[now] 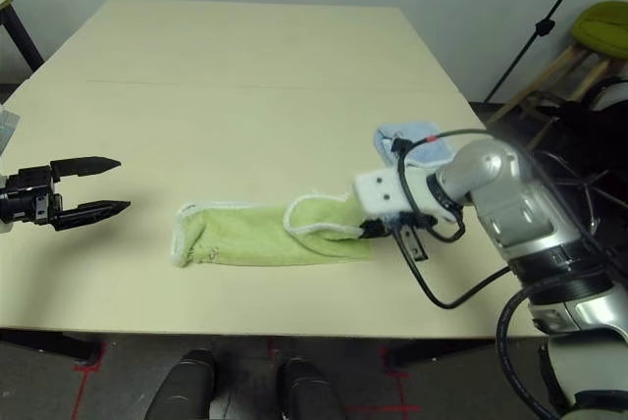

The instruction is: Fold the towel and set it aside.

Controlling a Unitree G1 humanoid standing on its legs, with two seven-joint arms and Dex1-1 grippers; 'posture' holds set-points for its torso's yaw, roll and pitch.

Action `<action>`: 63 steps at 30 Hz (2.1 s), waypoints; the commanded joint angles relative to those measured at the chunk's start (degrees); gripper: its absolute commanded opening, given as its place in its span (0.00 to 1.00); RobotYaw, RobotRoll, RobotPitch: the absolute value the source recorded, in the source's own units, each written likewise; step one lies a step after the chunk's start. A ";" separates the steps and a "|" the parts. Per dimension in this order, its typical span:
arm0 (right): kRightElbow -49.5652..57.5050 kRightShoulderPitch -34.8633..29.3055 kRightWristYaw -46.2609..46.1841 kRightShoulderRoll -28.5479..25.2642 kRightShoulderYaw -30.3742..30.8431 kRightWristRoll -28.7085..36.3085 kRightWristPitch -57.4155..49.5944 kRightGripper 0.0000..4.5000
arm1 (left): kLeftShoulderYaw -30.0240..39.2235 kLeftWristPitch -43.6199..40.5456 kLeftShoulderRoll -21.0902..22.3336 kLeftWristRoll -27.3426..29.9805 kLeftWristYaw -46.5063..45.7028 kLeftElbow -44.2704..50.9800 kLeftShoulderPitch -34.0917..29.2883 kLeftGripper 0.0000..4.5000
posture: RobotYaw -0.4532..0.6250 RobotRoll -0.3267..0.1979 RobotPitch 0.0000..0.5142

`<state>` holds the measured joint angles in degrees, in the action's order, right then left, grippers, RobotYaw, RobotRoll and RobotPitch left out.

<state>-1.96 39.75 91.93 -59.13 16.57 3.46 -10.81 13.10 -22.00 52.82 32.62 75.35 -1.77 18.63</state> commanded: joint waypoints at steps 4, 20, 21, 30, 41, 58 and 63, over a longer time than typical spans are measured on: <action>-6.84 5.63 0.04 2.20 0.88 -1.14 2.71 0.00 | -0.19 0.03 0.40 1.06 2.93 -0.15 -0.30 1.00 | 0.57 0.62 0.28; -17.53 9.02 -3.63 13.06 7.17 -10.43 23.94 0.00 | 0.09 -2.58 1.17 3.60 5.51 4.80 -4.39 1.00 | 0.59 0.62 0.27; -19.23 9.86 -4.80 13.96 7.50 -11.64 26.32 0.00 | 0.03 -2.56 1.14 3.56 5.51 4.81 -4.34 1.00 | 0.59 0.62 0.27; -28.53 15.31 -10.87 20.20 7.12 -13.54 38.99 0.00 | 0.12 -3.77 1.05 4.33 5.29 5.21 -4.13 1.00 | 0.59 0.62 0.27; -21.65 17.27 -2.18 17.02 3.98 -5.59 26.79 0.76 | -0.06 -4.58 1.14 4.52 5.30 5.29 -4.23 1.00 | 0.58 0.62 0.28; -18.82 18.06 -10.24 13.55 -5.61 0.25 6.76 1.00 | -0.85 -4.93 -0.38 4.48 3.93 4.21 -1.91 1.00 | 0.56 0.62 0.30; -8.07 12.45 -0.19 4.43 -7.43 9.36 -13.89 1.00 | 0.05 -5.21 0.04 4.69 3.70 4.40 -2.64 1.00 | 0.57 0.62 0.30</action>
<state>-13.22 52.76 89.14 -53.24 10.27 10.23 -20.36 12.85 -26.87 52.67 36.91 79.04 2.38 16.50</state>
